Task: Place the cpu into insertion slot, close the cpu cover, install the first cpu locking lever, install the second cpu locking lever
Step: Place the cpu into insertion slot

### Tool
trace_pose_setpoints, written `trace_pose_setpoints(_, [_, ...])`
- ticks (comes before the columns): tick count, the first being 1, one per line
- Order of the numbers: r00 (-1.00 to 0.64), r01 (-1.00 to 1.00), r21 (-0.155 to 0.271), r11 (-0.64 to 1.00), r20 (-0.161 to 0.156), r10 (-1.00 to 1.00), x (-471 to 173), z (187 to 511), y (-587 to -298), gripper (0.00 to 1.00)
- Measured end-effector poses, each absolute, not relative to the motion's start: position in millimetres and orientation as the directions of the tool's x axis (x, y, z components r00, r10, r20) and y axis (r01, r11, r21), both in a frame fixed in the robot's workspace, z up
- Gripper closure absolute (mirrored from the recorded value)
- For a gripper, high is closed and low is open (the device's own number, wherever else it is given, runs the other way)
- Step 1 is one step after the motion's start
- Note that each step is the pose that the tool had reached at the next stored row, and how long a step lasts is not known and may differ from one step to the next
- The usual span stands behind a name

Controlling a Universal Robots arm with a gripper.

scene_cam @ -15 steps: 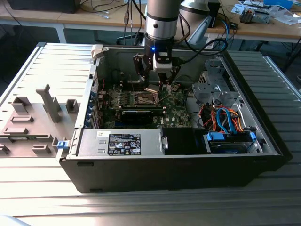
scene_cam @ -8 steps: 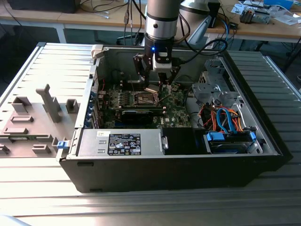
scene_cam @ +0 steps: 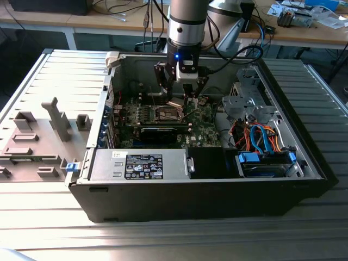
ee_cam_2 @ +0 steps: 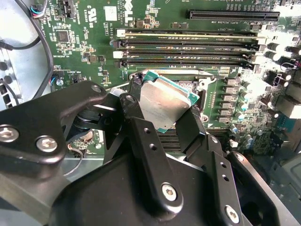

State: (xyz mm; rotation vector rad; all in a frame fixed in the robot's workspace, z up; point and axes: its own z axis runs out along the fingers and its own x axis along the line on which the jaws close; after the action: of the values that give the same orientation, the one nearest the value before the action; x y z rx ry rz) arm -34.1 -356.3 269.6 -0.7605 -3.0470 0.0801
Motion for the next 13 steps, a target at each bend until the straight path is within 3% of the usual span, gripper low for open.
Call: trace_pose_setpoints(13, [-0.878, 0.479, -0.05, 0.876, -0.012, 0.479, -34.1, 269.6, -356.3, 0.46])
